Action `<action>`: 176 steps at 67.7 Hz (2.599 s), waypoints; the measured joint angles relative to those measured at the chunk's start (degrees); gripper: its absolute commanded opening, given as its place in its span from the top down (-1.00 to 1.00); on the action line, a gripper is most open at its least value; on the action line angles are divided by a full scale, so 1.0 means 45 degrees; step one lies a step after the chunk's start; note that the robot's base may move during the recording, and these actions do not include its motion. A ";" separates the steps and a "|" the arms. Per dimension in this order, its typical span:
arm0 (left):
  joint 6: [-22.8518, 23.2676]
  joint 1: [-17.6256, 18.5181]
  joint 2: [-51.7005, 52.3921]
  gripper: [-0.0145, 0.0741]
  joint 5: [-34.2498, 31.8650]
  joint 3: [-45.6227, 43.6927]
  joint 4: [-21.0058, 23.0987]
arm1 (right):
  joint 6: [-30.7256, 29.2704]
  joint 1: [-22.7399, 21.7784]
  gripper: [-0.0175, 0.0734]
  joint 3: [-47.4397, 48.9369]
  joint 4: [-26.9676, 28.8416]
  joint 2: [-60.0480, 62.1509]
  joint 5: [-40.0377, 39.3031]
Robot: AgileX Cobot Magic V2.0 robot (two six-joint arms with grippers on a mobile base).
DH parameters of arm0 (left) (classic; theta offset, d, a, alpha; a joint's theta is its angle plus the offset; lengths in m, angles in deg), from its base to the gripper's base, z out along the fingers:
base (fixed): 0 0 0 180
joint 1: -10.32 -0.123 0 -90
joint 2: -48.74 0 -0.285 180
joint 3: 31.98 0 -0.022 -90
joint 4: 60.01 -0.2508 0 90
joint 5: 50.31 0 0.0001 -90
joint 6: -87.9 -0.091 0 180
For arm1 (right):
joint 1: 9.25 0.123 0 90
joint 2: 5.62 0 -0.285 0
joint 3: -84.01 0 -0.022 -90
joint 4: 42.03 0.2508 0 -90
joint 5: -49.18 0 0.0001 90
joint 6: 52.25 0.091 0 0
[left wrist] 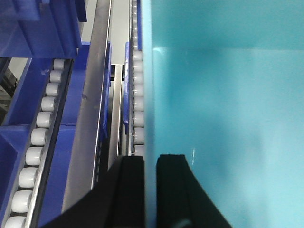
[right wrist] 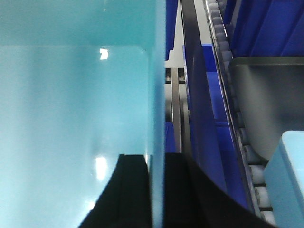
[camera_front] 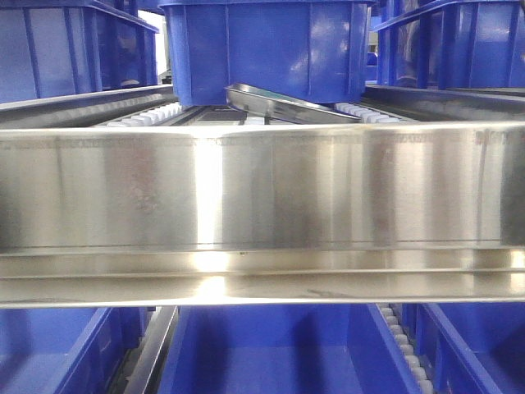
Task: Move two blue bins to right shelf middle
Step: 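Lift the teal bin up and back off the shelf with both grippers, then drive the base backward and turn away from the rack holding the bin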
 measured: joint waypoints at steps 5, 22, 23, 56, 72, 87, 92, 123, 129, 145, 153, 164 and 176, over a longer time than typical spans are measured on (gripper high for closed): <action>0.0023 0.0000 0.0000 0.92 0.0022 0.0000 -0.0026 | 0.0000 0.0000 0.97 0.0000 0.0000 0.0000 0.0000; 0.0051 0.0057 0.0000 0.92 0.0046 0.0000 -0.0069 | 0.0000 0.0000 0.97 0.0000 0.0000 0.0000 0.0019; 0.0051 0.0057 0.0000 0.92 0.0046 0.0000 -0.0069 | 0.0000 0.0000 0.97 0.0000 0.0000 0.0000 0.0019; 0.0076 0.0057 0.0000 0.92 0.0046 0.0000 -0.0100 | 0.0000 0.0000 0.97 0.0018 -0.0023 0.0000 -0.0154; 0.0076 0.0057 0.0000 0.92 0.0046 0.0000 -0.0267 | 0.0000 0.0000 0.97 0.0018 -0.0152 0.0000 -0.0872; 0.0147 0.0057 0.0020 0.92 0.0046 -0.0021 -0.0342 | 0.0000 0.0000 0.97 0.0018 -0.0341 0.0000 -0.1666; 0.0172 0.0057 0.0020 0.92 0.0046 -0.0021 -0.0392 | 0.0000 0.0000 0.97 0.0018 -0.0369 0.0000 -0.2022; 0.0263 0.0057 0.0051 0.92 0.0093 -0.0050 -0.0642 | -0.0023 -0.0023 0.97 0.0018 -0.0640 -0.0023 -0.3884; 0.0263 0.0057 0.0082 0.92 0.0093 -0.0050 -0.0691 | -0.0048 -0.0023 0.97 0.0018 -0.0635 -0.0023 -0.4170; 0.0263 0.0057 0.0112 0.92 0.0093 -0.0073 -0.0697 | -0.0048 -0.0048 0.97 0.0018 -0.0664 -0.0023 -0.4361; 0.0286 0.0057 0.0112 0.92 0.0093 -0.0073 -0.0670 | -0.0048 -0.0072 0.97 0.0018 -0.0685 -0.0023 -0.4361; 0.0286 0.0057 0.0112 0.92 0.0093 -0.0073 -0.0670 | -0.0048 -0.0072 0.97 0.0018 -0.0685 -0.0023 -0.4391; 0.0286 0.0057 0.0112 0.92 0.0093 -0.0073 -0.0670 | -0.0048 -0.0072 0.97 0.0018 -0.0685 -0.0023 -0.4452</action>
